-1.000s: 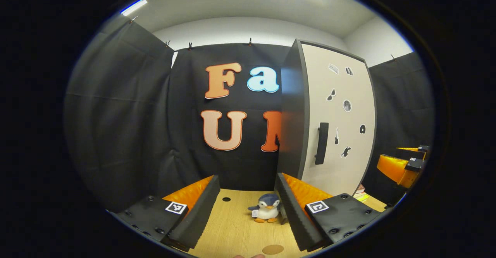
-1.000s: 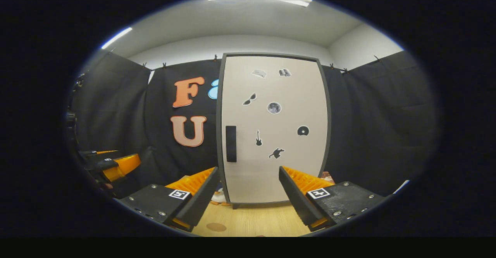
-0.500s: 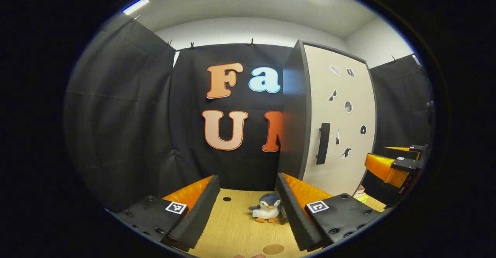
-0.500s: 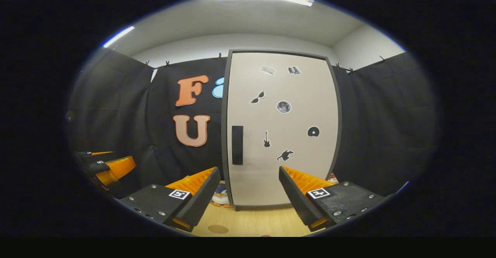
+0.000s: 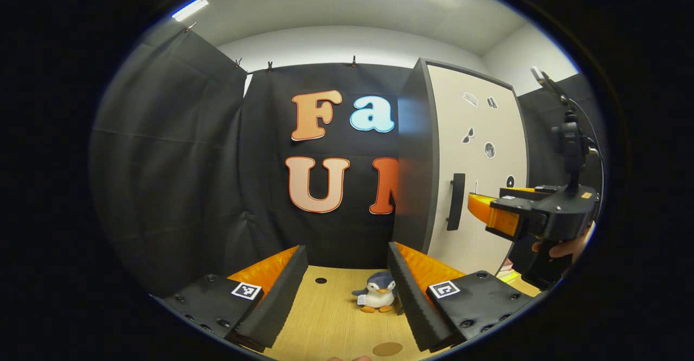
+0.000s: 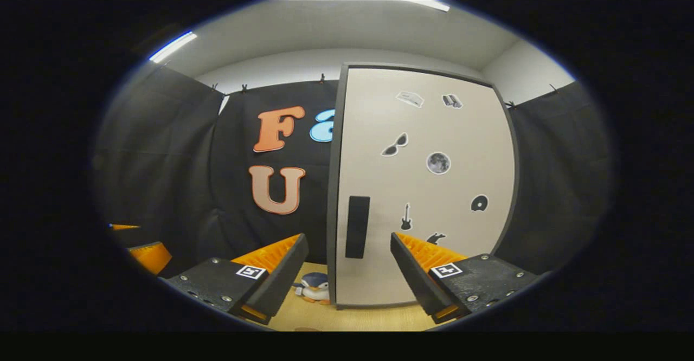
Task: Open the cabinet door with the right hand, grasp the bottle in the cabinet with the left hand and place it on the coaster, then close the cabinet door with the right hand.
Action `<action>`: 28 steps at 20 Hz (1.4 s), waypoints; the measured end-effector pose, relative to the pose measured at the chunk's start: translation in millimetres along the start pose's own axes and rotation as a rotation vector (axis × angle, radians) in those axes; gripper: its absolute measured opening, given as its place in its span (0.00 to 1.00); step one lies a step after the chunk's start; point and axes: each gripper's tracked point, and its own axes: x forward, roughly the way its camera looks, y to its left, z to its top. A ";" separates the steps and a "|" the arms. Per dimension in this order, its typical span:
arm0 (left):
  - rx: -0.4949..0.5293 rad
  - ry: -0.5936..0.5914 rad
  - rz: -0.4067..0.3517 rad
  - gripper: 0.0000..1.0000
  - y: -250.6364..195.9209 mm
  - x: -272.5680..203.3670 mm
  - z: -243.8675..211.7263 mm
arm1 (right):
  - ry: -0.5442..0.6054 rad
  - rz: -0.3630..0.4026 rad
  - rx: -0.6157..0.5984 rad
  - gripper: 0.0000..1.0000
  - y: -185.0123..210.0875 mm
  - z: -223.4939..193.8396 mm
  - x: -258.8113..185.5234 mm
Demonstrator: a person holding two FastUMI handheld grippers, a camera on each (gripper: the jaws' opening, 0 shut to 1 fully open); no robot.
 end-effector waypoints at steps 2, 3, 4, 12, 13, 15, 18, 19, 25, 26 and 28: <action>0.003 0.000 0.006 0.96 5.2 2.9 -0.9 | -0.002 0.004 -0.006 0.97 4.1 0.8 18.7; 0.002 0.001 0.011 0.96 8.0 4.0 -2.5 | 0.006 0.008 -0.006 0.97 6.1 -1.4 27.0; -0.002 0.001 0.015 0.96 10.9 4.8 -3.7 | 0.008 0.009 -0.004 0.95 7.6 -2.4 34.6; 0.000 0.038 0.063 0.96 35.9 22.3 -22.6 | 0.045 -0.020 0.026 0.95 -0.6 -24.9 89.0; -0.001 0.044 0.067 0.96 38.7 24.0 -25.6 | 0.049 -0.025 0.025 0.94 -1.8 -27.2 92.9; 0.004 0.052 0.077 0.99 44.6 27.6 -30.0 | 0.061 -0.044 0.024 0.90 -8.0 -32.5 100.2; 0.004 0.065 0.084 0.96 51.3 34.3 -35.7 | 0.070 -0.064 0.026 0.72 -12.0 -37.0 105.0; 0.004 0.068 0.083 0.96 52.2 34.5 -37.2 | 0.075 -0.081 0.020 0.61 -15.3 -40.1 105.9; 0.005 0.071 0.060 0.94 52.2 36.2 -39.2 | 0.099 -0.112 0.092 0.36 -19.9 -43.2 104.3; 0.007 0.067 0.054 0.96 52.8 36.2 -37.2 | 0.104 -0.118 0.100 0.35 -19.6 -41.9 104.3; 0.010 0.062 0.043 0.96 53.5 34.6 -35.4 | 0.119 -0.135 0.107 0.34 -19.5 -42.2 103.0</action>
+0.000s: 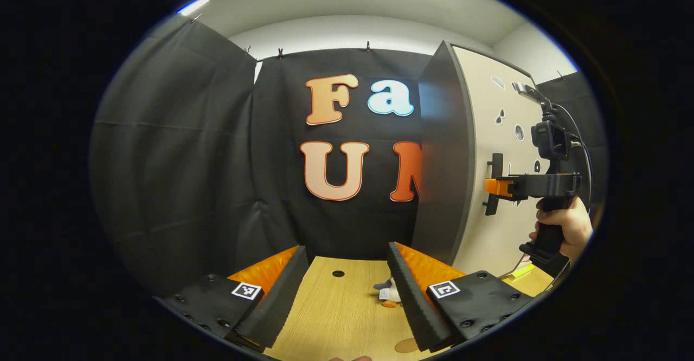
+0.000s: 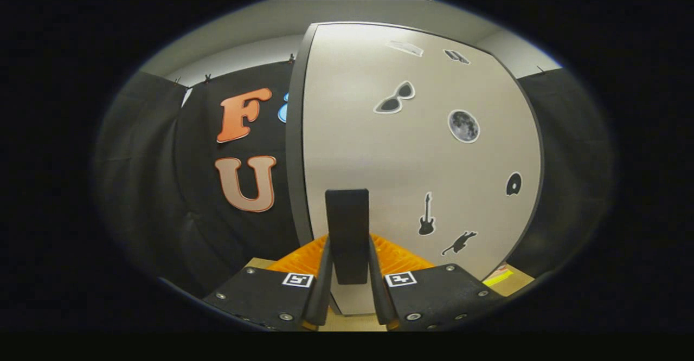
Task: Open the cabinet door with the right hand, grasp the bottle in the cabinet with the left hand and place it on the coaster, then close the cabinet door with the right hand.
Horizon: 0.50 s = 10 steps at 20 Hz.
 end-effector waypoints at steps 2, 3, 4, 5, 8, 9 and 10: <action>0.003 -0.001 -0.008 0.96 0.9 -2.8 -1.0 | 0.018 -0.001 0.026 0.32 -0.3 -0.8 -1.8; 0.005 -0.002 -0.015 0.96 0.4 -4.1 -0.8 | 0.026 0.002 0.042 0.31 0.0 -1.4 -3.3; 0.008 -0.006 -0.019 0.99 0.0 -6.1 0.7 | 0.027 0.003 0.045 0.30 -0.1 -1.0 -5.8; 0.012 -0.009 -0.025 0.96 0.3 -8.1 2.0 | 0.026 -0.006 0.047 0.29 -0.7 -0.9 -8.6; 0.018 -0.019 -0.049 0.96 -1.5 -14.0 4.3 | 0.005 -0.035 0.032 0.25 -2.1 -0.8 -15.7; 0.021 -0.023 -0.059 0.96 -2.1 -16.8 5.5 | 0.004 -0.039 0.046 0.24 -2.5 -0.2 -18.8; 0.023 -0.027 -0.066 0.96 -3.3 -19.5 7.5 | 0.005 -0.041 0.055 0.23 -4.7 -0.8 -21.5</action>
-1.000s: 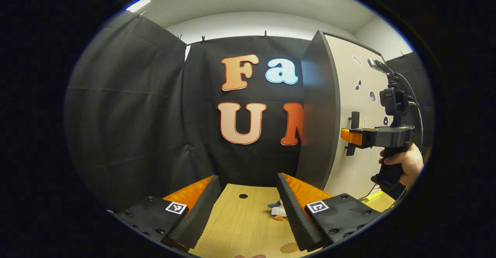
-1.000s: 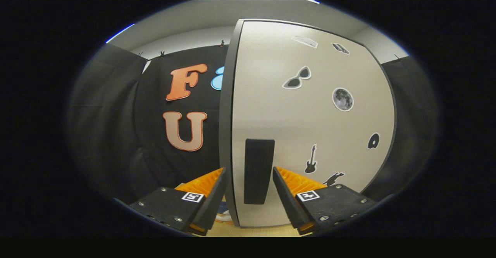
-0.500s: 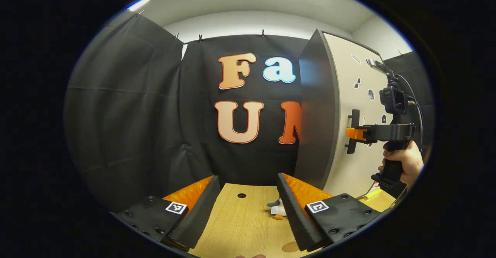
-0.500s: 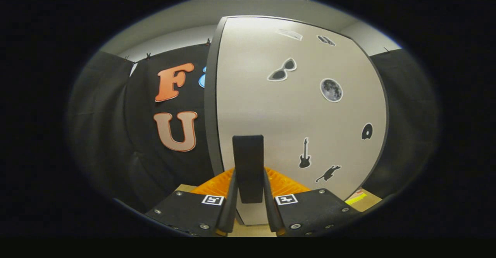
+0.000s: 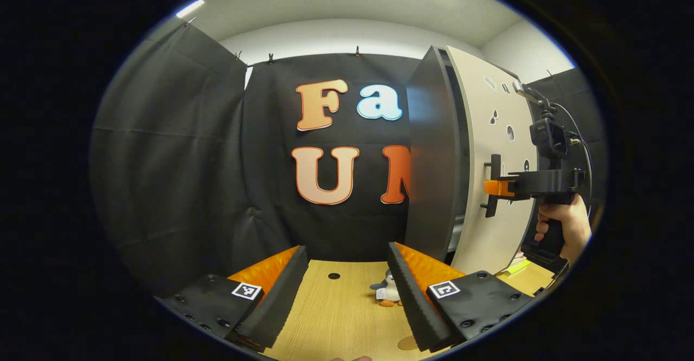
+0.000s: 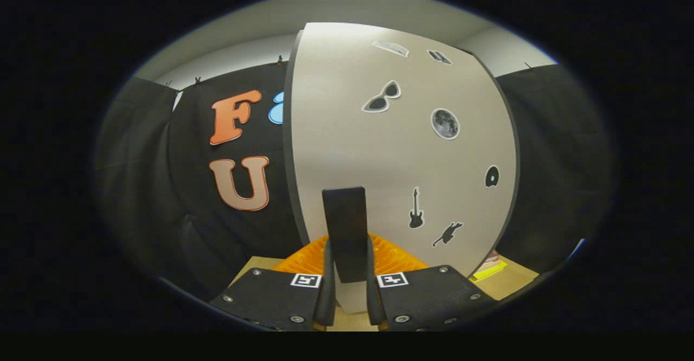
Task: Open the cabinet door with the right hand, grasp the bottle in the cabinet with the left hand and place it on the coaster, then close the cabinet door with the right hand.
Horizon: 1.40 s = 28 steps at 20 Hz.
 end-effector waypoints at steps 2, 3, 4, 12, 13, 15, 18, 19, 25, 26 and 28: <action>0.002 -0.007 -0.016 0.96 -1.7 -4.8 1.4 | 0.000 -0.011 -0.001 0.22 -2.9 0.6 -6.4; 0.002 -0.008 -0.026 0.96 -3.4 -6.1 1.5 | 0.000 -0.018 0.001 0.17 -4.6 0.6 -9.7; 0.000 -0.008 -0.035 0.96 -5.2 -7.5 1.5 | -0.002 -0.028 0.005 0.20 -6.0 0.8 -14.3; -0.007 -0.021 -0.107 0.96 -24.3 -23.8 4.5 | -0.021 -0.110 0.028 0.20 -36.1 0.1 -52.2; -0.014 -0.017 -0.119 0.96 -26.4 -26.5 3.2 | -0.024 -0.117 0.029 0.17 -40.2 -1.5 -54.3; -0.023 -0.004 -0.134 0.96 -27.8 -24.2 -2.1 | -0.026 -0.124 0.043 0.16 -46.8 -1.9 -63.6; -0.033 0.015 -0.150 0.96 -38.8 -29.1 -9.1 | -0.021 -0.141 0.051 0.14 -55.2 -2.1 -72.7; -0.037 0.016 -0.150 0.99 -41.3 -29.7 -9.0 | -0.021 -0.145 0.052 0.14 -58.2 -2.3 -76.1; -0.050 0.001 -0.161 0.99 -67.2 -34.2 -6.7 | -0.034 -0.173 0.058 0.11 -85.8 -0.8 -96.2; -0.052 0.002 -0.165 0.96 -74.1 -35.5 -7.2 | -0.038 -0.184 0.055 0.12 -91.3 -0.8 -98.9; -0.058 0.006 -0.169 0.99 -86.3 -37.2 -8.4 | -0.045 -0.198 0.055 0.11 -102.5 -0.5 -105.4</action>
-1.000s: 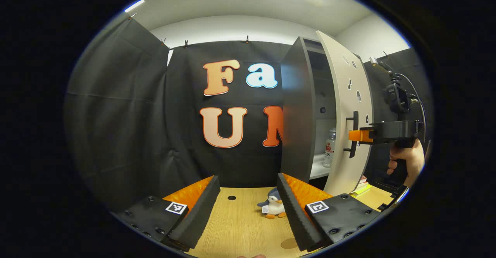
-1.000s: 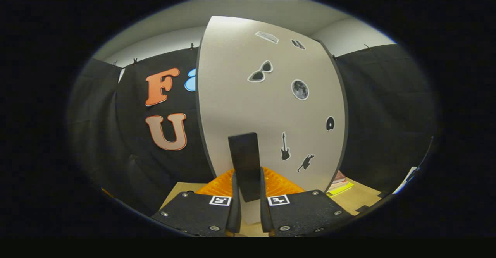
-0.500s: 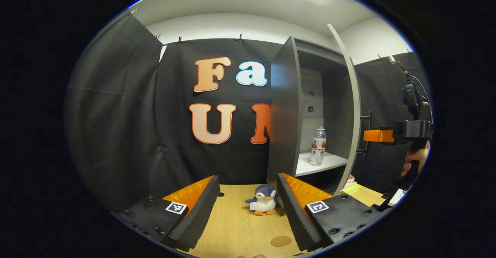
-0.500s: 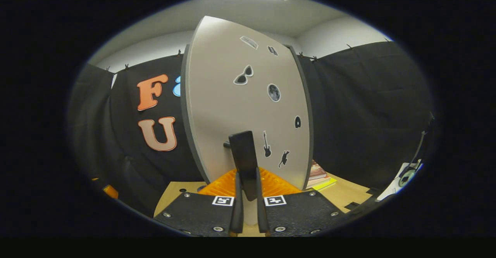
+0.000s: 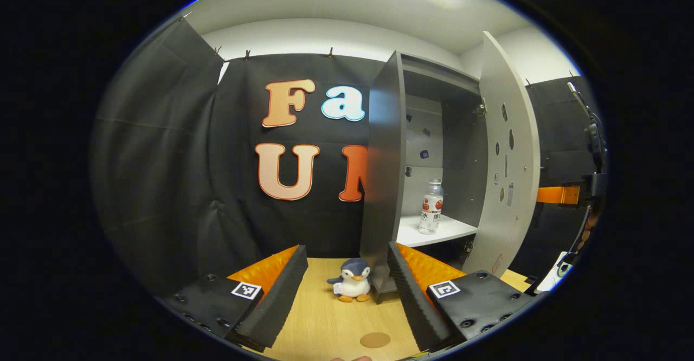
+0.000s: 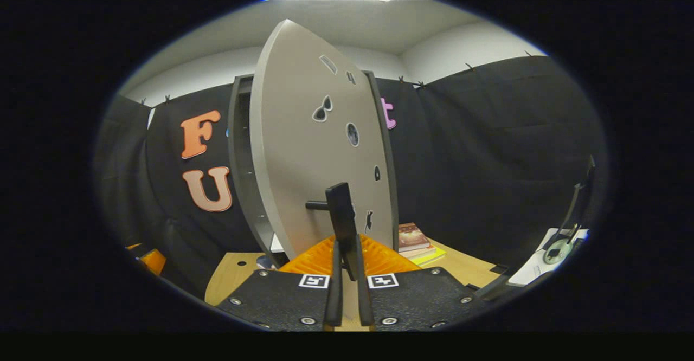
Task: Open the cabinet door with the right hand, grasp the bottle in the cabinet with the left hand and place it on the coaster, then close the cabinet door with the right hand.
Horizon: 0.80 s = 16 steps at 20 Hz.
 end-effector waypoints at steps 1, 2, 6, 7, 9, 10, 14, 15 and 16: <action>-0.004 -0.001 -0.003 0.96 -7.1 -0.2 -2.0 | -0.003 -0.001 0.008 0.11 -5.1 0.8 -0.1; -0.008 0.000 -0.004 0.96 -14.6 -0.1 -1.6 | -0.001 0.004 0.009 0.11 -9.6 1.5 0.1; -0.001 0.012 0.014 0.96 -40.2 1.2 -5.6 | -0.011 0.020 -0.011 0.10 -26.5 5.2 1.1; -0.002 0.019 0.012 0.96 -48.8 0.8 -8.4 | -0.010 0.017 -0.022 0.11 -32.7 4.9 2.6; 0.001 0.026 0.019 0.99 -61.6 -1.8 -11.5 | -0.014 0.019 -0.022 0.11 -41.8 6.5 5.2; 0.005 0.027 0.023 0.99 -67.6 -3.3 -11.5 | -0.016 0.028 -0.019 0.09 -45.7 6.3 7.1; 0.011 0.036 0.050 0.96 -85.6 -4.3 -15.7 | -0.019 0.106 0.046 0.08 -57.5 9.0 10.4; 0.009 0.039 0.059 0.94 -88.6 -4.6 -17.5 | -0.017 0.131 0.058 0.07 -59.8 8.9 10.2; 0.009 0.044 0.064 0.94 -94.0 -4.7 -20.0 | -0.018 0.151 0.069 0.03 -63.7 9.0 11.7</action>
